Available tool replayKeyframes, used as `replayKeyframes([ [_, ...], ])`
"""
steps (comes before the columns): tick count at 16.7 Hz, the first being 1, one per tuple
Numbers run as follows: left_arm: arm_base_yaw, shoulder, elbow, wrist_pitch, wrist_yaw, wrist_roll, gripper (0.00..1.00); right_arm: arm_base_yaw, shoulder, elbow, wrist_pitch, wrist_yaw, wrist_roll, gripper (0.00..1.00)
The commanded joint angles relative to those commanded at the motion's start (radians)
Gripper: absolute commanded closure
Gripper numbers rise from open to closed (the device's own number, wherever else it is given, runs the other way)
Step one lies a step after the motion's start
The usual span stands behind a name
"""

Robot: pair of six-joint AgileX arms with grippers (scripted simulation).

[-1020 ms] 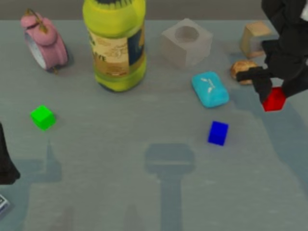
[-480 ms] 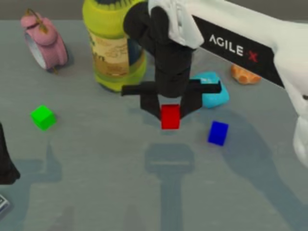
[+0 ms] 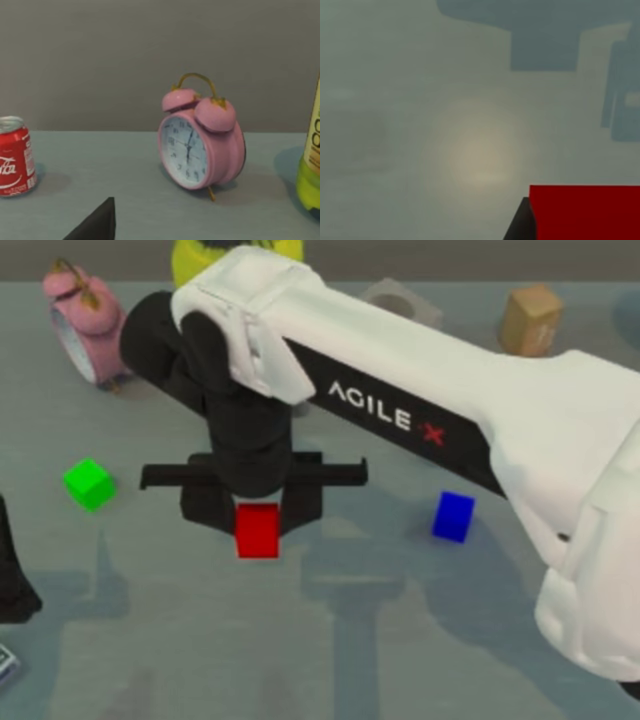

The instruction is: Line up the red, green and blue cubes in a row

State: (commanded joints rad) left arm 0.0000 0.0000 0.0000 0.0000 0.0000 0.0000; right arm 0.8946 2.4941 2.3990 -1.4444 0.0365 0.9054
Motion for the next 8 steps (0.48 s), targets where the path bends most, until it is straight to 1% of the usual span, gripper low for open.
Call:
replayKeyframes([
  [4, 0.000, 0.000, 0.000, 0.000, 0.000, 0.000, 0.00, -0.002, -0.006, -0.019, 0.020, -0.002, 0.000, 1.00],
  [8, 0.000, 0.000, 0.000, 0.000, 0.000, 0.000, 0.00, -0.003, -0.005, -0.162, 0.161, -0.001, 0.004, 1.00],
])
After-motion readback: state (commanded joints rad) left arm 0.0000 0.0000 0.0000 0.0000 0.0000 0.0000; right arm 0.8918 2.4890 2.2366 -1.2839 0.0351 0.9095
